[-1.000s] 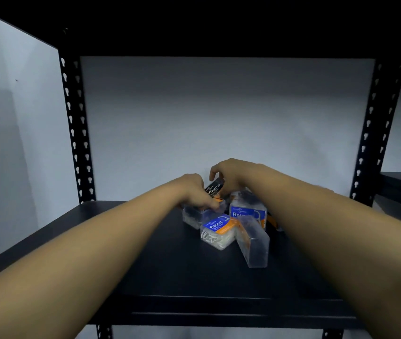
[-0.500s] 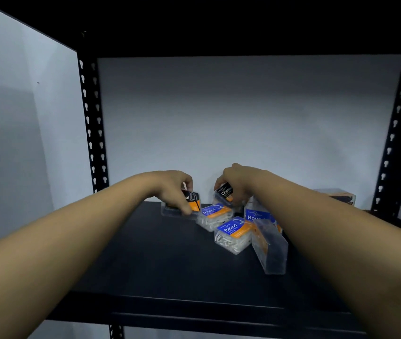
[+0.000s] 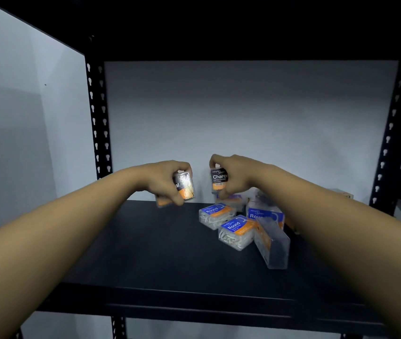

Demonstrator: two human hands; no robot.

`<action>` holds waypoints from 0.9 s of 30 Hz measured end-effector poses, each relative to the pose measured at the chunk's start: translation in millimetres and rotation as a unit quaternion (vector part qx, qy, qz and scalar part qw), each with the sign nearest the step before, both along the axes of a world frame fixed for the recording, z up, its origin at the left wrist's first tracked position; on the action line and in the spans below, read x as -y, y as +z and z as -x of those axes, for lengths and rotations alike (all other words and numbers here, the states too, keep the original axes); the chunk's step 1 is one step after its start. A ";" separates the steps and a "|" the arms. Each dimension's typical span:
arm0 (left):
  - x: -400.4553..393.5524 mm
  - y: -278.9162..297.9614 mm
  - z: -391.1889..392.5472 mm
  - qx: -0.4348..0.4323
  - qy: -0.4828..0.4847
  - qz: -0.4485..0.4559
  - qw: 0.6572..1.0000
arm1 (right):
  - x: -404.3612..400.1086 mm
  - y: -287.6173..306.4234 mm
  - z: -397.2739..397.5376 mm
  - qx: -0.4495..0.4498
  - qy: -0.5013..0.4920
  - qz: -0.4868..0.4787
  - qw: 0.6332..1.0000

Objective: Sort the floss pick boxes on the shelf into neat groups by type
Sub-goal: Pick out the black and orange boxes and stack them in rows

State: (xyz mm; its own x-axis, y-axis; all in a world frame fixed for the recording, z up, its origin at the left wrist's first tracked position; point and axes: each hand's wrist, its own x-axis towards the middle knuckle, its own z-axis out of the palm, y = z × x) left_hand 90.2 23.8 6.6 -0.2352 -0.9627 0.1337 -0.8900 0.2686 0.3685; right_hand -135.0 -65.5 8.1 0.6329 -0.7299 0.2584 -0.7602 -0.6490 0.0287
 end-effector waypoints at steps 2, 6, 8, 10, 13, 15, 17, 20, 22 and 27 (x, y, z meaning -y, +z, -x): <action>-9.3 5.8 -5.9 -0.010 -0.006 0.005 1.000 | -14.9 7.8 -4.3 0.034 0.019 -0.016 0.999; -39.9 21.5 -21.8 -0.006 -0.019 0.006 1.000 | -48.0 24.2 -11.5 0.083 0.037 -0.042 0.995; -58.2 28.3 -31.9 0.014 -0.016 0.020 1.000 | -65.1 28.9 -16.5 0.091 0.047 -0.037 0.994; -75.5 32.0 -42.5 0.039 -0.007 0.035 0.999 | -81.8 30.1 -23.1 0.088 0.061 -0.053 0.993; -96.3 30.8 -59.3 0.059 -0.004 0.032 0.998 | -107.3 24.6 -35.7 0.071 0.077 -0.085 0.991; -107.9 26.6 -68.9 0.070 -0.012 0.008 0.997 | -121.0 16.5 -45.9 0.061 0.088 -0.088 0.990; -117.0 20.7 -77.7 0.080 -0.023 -0.021 0.996 | -132.5 7.9 -55.1 0.050 0.092 -0.086 0.991; -126.8 12.1 -93.5 0.092 -0.034 -0.047 0.994 | -149.8 -2.9 -68.6 0.035 0.092 -0.091 0.991; -131.0 6.6 -104.5 0.099 -0.033 -0.067 0.992 | -160.2 -9.3 -78.7 0.035 0.092 -0.106 0.989; -137.7 -6.5 -124.7 0.100 -0.047 -0.098 0.989 | -171.8 -26.8 -105.9 0.031 0.093 -0.117 0.988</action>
